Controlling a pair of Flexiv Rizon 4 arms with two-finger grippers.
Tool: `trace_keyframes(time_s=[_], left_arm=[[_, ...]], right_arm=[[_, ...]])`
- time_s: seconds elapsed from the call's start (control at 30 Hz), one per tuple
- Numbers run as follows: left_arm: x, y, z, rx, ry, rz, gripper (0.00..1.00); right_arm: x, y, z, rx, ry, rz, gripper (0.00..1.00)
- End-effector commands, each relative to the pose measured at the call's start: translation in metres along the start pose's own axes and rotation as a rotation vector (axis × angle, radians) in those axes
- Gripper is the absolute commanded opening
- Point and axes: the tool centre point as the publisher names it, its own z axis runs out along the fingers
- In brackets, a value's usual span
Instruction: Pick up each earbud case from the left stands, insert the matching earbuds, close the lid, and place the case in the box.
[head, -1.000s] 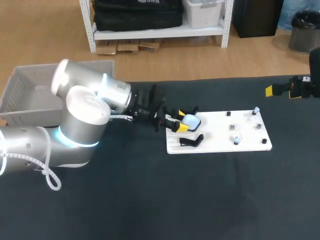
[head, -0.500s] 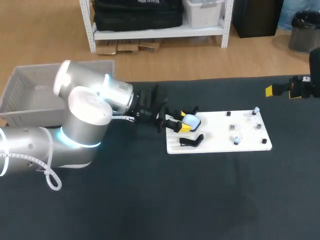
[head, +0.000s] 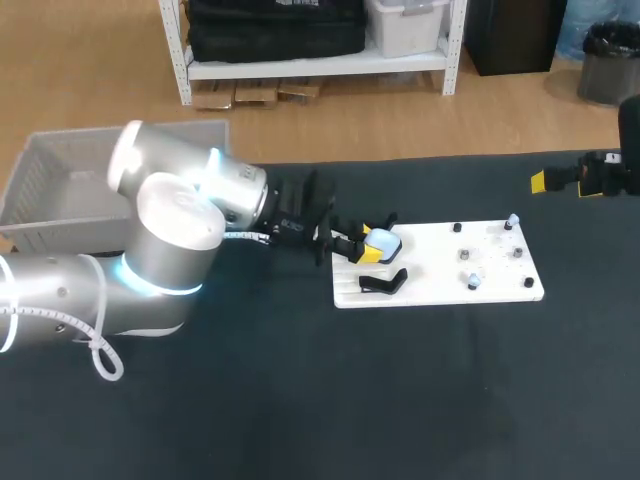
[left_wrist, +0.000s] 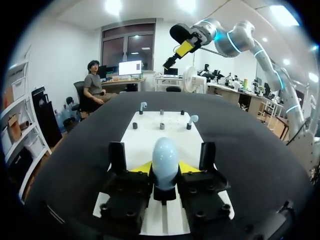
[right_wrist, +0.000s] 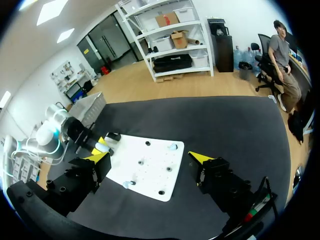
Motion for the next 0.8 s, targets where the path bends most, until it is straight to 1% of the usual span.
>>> trace_keyframes(time_s=[0.03,0.27,0.4,0.5,0.67,0.8], left_arm=[[0.001,-0.002,0.0,-0.003,-0.006,0.006,0.01],[0.0,-0.003,-0.008,-0.021,-0.009,0.018,0.0],[-0.01,-0.004,-0.021,-0.044,-0.04,0.034,0.0],[-0.025,-0.004,-0.032,-0.065,-0.092,0.047,0.0],[-0.059,-0.01,-0.049,-0.071,-0.213,0.08,0.0],[-0.085,-0.017,-0.059,-0.074,-0.279,0.115,0.0]], right_arm=[[0.0,-0.001,0.0,-0.005,0.001,-0.001,1.0],[0.0,-0.001,0.0,-0.005,0.001,-0.001,1.0],[0.0,-0.001,0.0,-0.005,0.001,-0.001,1.0],[0.0,-0.001,0.0,-0.005,0.001,-0.001,1.0],[0.0,-0.001,0.0,-0.005,0.001,-0.001,1.0],[0.0,-0.001,0.0,-0.005,0.001,-0.001,1.0]])
